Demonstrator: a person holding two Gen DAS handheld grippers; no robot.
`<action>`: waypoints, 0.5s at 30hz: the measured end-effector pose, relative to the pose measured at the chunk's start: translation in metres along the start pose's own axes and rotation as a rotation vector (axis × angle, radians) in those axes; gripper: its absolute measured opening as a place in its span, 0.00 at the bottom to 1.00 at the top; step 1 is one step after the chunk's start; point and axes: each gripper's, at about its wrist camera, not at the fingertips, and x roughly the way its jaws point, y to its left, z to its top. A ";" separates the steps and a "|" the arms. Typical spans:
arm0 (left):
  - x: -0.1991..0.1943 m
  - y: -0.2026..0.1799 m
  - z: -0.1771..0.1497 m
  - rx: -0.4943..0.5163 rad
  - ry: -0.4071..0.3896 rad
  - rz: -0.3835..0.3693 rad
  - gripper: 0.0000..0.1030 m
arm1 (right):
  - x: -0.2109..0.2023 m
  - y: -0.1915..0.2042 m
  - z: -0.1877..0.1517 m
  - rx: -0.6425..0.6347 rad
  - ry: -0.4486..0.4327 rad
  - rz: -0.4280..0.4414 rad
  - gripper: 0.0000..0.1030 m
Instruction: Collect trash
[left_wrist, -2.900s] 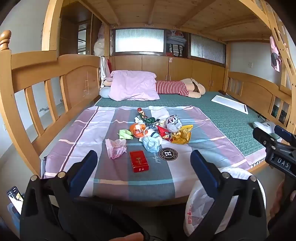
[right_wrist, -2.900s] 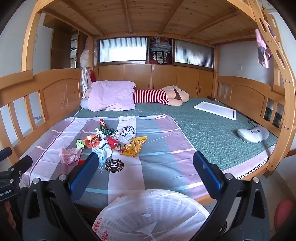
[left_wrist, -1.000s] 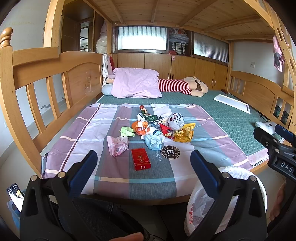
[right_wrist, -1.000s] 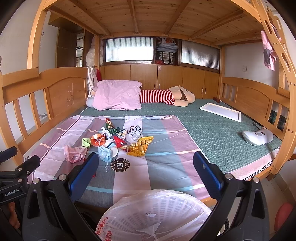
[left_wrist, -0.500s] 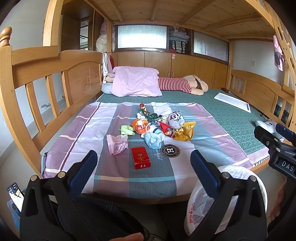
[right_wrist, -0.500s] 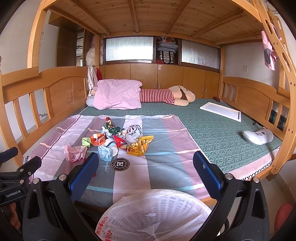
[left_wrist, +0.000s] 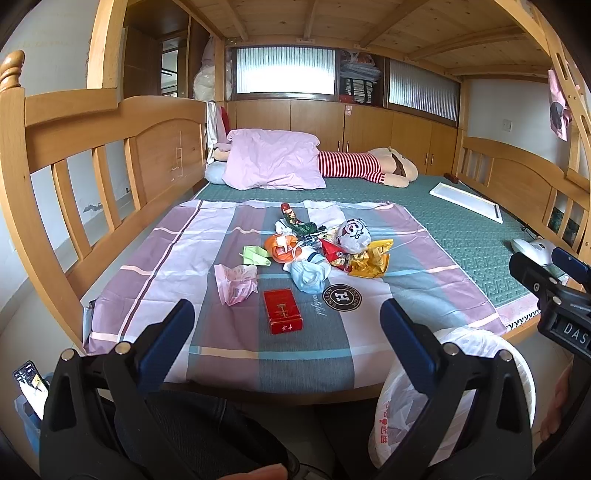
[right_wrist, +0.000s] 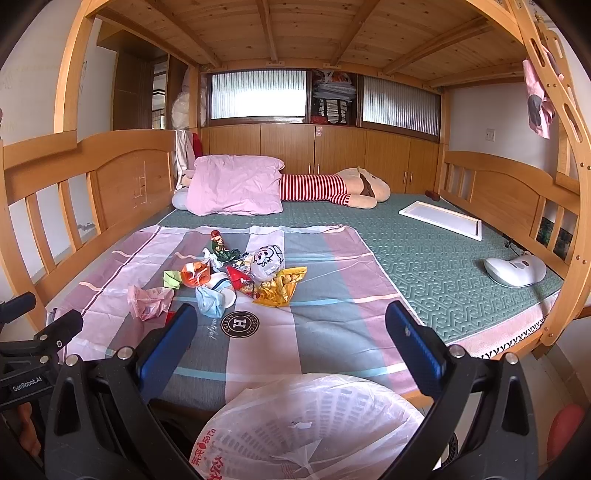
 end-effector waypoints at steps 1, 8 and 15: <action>0.000 0.000 0.000 -0.001 0.001 0.000 0.97 | 0.000 0.000 0.000 0.000 0.000 0.000 0.97; 0.000 0.000 0.001 0.000 0.001 0.000 0.97 | 0.001 0.000 -0.001 0.001 0.002 0.001 0.97; 0.000 0.001 -0.001 -0.004 0.006 0.002 0.97 | 0.001 0.001 -0.003 -0.004 0.001 -0.012 0.97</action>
